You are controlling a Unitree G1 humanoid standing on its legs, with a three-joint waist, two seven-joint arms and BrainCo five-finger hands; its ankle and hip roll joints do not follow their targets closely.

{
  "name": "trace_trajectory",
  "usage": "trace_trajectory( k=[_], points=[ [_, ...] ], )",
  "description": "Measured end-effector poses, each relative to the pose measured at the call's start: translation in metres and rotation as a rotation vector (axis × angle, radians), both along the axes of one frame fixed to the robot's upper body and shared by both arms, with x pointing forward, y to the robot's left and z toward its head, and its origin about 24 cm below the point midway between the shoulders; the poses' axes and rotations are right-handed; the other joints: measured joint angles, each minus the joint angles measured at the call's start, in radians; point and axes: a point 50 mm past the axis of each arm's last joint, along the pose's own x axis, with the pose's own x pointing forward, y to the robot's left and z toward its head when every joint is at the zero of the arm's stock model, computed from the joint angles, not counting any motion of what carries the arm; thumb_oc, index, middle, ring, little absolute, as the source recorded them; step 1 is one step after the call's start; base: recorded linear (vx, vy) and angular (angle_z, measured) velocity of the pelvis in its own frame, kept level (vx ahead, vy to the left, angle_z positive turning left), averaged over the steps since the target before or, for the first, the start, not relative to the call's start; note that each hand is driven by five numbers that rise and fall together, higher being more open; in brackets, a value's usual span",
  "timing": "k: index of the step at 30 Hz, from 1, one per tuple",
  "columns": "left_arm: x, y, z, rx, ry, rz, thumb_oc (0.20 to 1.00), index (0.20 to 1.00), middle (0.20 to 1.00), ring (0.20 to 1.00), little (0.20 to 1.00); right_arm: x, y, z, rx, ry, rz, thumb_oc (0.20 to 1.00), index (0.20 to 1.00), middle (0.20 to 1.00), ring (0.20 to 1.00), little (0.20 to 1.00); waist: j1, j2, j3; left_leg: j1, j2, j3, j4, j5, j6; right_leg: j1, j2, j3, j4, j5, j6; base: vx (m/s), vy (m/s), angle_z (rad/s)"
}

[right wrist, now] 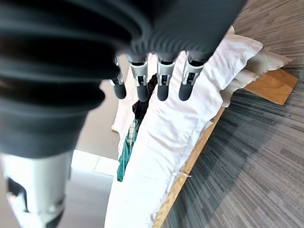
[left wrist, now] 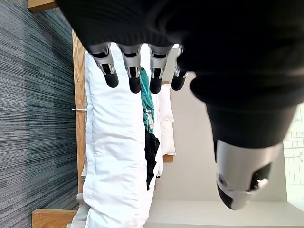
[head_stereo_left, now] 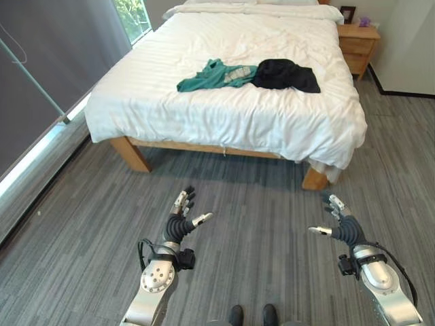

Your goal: Pick up bed clothes into laundry basket.

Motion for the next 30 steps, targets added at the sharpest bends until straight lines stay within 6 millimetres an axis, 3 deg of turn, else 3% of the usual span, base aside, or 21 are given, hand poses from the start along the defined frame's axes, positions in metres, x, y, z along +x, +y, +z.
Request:
trace_trajectory(
  k=[22, 30],
  points=[
    [-0.017, 0.0, -0.017, -0.042, 0.104, -0.003, 1.0, 1.0, 1.0, 1.0, 1.0, -0.008, -0.001, -0.006, 0.002, 0.04, -0.013, 1.0, 1.0, 1.0, 1.0, 1.0, -0.003, 0.014, -0.026, 0.034, 0.008, 0.006, 0.005, -0.004, 0.001, 0.023, 0.008, 0.014, 0.0, -0.004, -0.005, 0.0, -0.015, -0.02],
    [-0.016, -0.004, -0.004, -0.043, 0.055, -0.03, 1.0, 1.0, 1.0, 1.0, 1.0, -0.012, -0.003, -0.009, 0.001, 0.057, -0.021, 1.0, 1.0, 1.0, 1.0, 1.0, -0.002, 0.006, -0.036, 0.03, 0.008, -0.001, 0.003, -0.004, 0.001, 0.022, 0.008, 0.006, 0.0, -0.003, -0.007, 0.0, -0.017, 0.01]
  ],
)
